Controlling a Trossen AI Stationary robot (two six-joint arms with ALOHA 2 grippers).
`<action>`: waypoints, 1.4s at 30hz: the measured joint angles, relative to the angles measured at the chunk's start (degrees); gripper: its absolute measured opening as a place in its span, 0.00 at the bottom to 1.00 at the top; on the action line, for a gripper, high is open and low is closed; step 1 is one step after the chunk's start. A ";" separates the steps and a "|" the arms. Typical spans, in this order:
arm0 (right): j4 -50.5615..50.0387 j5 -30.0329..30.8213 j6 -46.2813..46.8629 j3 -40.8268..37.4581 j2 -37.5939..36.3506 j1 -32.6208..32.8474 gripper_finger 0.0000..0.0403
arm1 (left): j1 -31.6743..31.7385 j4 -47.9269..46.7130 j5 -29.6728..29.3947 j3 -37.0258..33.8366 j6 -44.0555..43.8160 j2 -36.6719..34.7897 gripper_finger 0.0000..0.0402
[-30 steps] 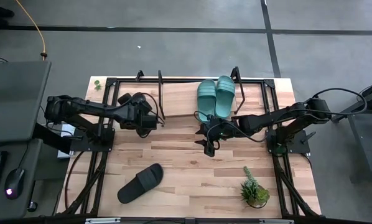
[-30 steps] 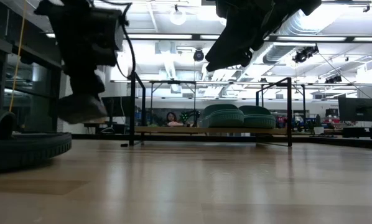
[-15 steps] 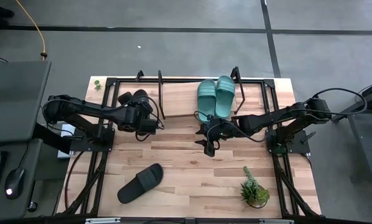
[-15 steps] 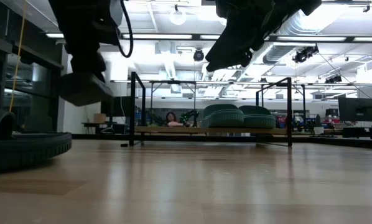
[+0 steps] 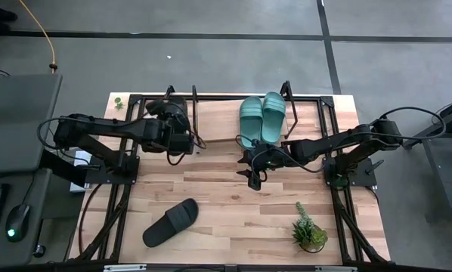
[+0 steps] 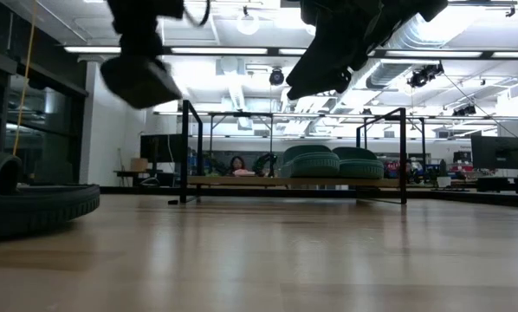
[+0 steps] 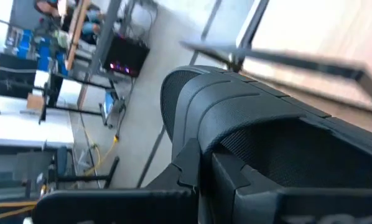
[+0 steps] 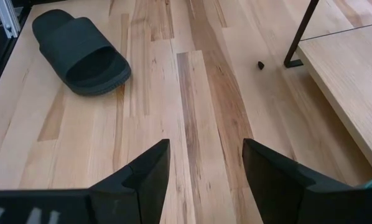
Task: Pick and place slides into the shelf
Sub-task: Put the top black slipper on the shelf
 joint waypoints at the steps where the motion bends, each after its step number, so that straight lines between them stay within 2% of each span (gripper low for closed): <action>1: 0.02 0.00 -0.02 0.00 0.00 0.00 0.48 | 0.00 0.20 -0.45 1.48 1.24 0.00 0.00; 5: 0.01 0.01 -0.01 0.00 0.00 0.00 0.48 | 0.06 1.36 -1.60 6.90 7.56 0.00 0.00; 8: 0.02 0.02 -0.02 0.00 0.00 0.00 0.48 | 0.91 5.55 -1.90 9.67 13.56 0.00 0.00; 15: 0.04 0.02 -0.02 0.00 0.00 0.00 0.48 | 7.33 18.21 2.20 10.70 25.96 2.17 0.00; 20: 0.13 0.02 -0.22 0.00 0.00 0.00 0.48 | 11.27 22.45 4.59 10.70 27.22 6.49 0.00; 29: 0.15 0.02 -0.24 0.00 0.00 0.00 0.48 | 11.26 32.71 4.58 11.63 33.91 14.72 0.00; 37: 0.11 0.02 -0.21 0.00 0.00 0.00 0.48 | 11.31 35.67 6.24 15.73 33.96 19.06 0.00; 42: -0.01 -0.02 -0.02 0.00 0.00 0.00 0.48 | 12.01 37.23 6.30 15.93 33.58 20.71 0.00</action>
